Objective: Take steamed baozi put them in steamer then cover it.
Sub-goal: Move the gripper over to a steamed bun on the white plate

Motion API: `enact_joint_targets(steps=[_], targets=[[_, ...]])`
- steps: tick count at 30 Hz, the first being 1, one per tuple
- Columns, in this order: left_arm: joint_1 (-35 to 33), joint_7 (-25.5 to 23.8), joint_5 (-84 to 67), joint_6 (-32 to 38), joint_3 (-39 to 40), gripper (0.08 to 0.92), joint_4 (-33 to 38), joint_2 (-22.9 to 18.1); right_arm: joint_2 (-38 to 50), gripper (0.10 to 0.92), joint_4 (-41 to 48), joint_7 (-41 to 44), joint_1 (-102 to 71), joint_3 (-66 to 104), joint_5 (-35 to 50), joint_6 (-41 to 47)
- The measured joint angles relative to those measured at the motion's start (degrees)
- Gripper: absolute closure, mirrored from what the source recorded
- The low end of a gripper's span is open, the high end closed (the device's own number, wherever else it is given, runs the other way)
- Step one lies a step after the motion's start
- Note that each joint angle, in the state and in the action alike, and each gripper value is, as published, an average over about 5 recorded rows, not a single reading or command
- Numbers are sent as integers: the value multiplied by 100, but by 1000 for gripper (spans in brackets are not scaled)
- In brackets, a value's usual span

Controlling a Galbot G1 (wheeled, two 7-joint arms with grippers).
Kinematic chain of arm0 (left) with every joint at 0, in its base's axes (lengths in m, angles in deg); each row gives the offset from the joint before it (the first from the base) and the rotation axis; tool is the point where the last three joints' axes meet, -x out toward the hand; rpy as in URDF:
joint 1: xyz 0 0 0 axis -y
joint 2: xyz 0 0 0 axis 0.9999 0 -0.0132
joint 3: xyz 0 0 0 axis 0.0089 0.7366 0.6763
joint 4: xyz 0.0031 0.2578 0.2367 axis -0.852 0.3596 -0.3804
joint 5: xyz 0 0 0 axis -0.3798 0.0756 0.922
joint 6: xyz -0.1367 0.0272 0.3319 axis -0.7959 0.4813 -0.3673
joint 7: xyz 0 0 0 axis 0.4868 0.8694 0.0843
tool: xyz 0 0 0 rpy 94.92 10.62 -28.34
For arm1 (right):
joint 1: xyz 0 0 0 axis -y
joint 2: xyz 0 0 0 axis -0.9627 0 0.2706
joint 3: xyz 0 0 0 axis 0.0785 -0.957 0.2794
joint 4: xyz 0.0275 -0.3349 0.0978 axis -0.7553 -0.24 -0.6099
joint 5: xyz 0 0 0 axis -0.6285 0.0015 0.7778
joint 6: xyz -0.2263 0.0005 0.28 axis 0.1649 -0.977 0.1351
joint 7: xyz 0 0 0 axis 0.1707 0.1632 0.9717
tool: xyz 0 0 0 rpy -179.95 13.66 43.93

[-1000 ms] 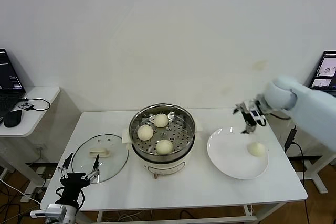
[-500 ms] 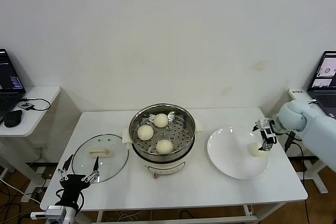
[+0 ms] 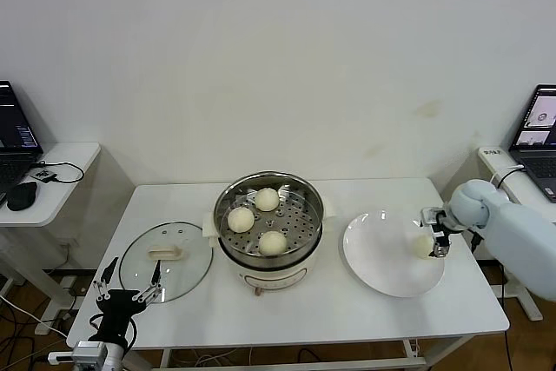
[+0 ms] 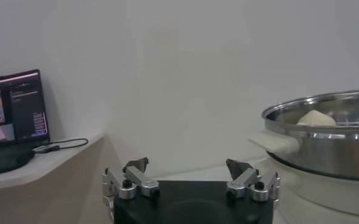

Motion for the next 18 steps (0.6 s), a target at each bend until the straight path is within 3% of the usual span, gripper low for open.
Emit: enact_joint_targets(steps=[10,18], targets=[[28,0,-1,0,2,177,-24,-4,-262,292,352,-3,-77,122,-345,-81],[24,-1,-2,0,1,177,-27,-11,-308,411,402,45,-74,138,-426,-104]])
